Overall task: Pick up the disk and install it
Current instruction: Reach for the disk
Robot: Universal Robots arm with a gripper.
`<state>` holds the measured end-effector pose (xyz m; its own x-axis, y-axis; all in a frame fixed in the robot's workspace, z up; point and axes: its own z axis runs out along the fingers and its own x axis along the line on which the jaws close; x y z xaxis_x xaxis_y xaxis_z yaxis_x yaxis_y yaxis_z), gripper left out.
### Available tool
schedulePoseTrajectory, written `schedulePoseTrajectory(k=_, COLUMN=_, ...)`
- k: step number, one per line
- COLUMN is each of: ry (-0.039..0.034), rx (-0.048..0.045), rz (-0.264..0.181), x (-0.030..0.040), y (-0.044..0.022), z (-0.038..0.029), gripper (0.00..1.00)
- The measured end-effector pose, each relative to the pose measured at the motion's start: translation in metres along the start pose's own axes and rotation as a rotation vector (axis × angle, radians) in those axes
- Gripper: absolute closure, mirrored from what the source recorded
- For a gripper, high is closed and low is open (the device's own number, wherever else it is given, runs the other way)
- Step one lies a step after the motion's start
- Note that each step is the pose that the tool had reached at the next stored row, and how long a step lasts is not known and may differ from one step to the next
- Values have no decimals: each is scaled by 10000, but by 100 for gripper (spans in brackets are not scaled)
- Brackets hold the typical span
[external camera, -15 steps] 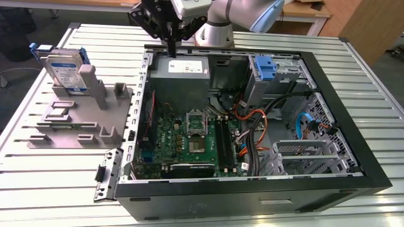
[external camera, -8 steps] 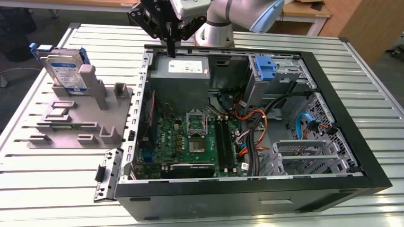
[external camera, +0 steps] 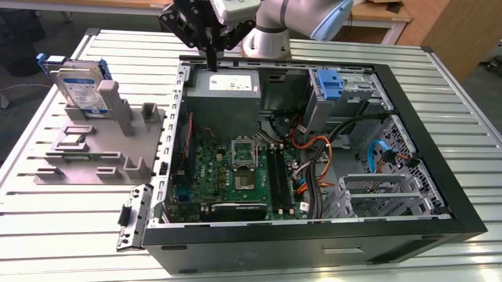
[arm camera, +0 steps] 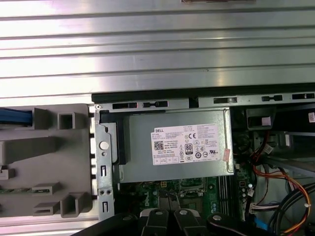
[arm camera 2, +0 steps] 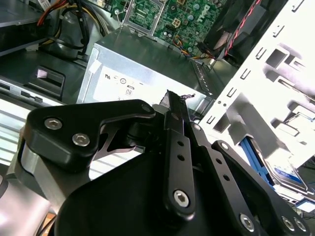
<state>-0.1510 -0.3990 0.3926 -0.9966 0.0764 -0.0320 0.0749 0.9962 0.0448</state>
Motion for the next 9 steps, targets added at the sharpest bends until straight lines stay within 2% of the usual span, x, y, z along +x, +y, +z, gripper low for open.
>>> schedulePoseTrajectory(k=6, ry=-2, rx=-2, rz=-2, x=63, y=-4, z=0, gripper=90)
schedulePoseTrajectory(k=9, ry=-1, rx=-1, rz=-2, x=70, y=-5, z=-1, gripper=90)
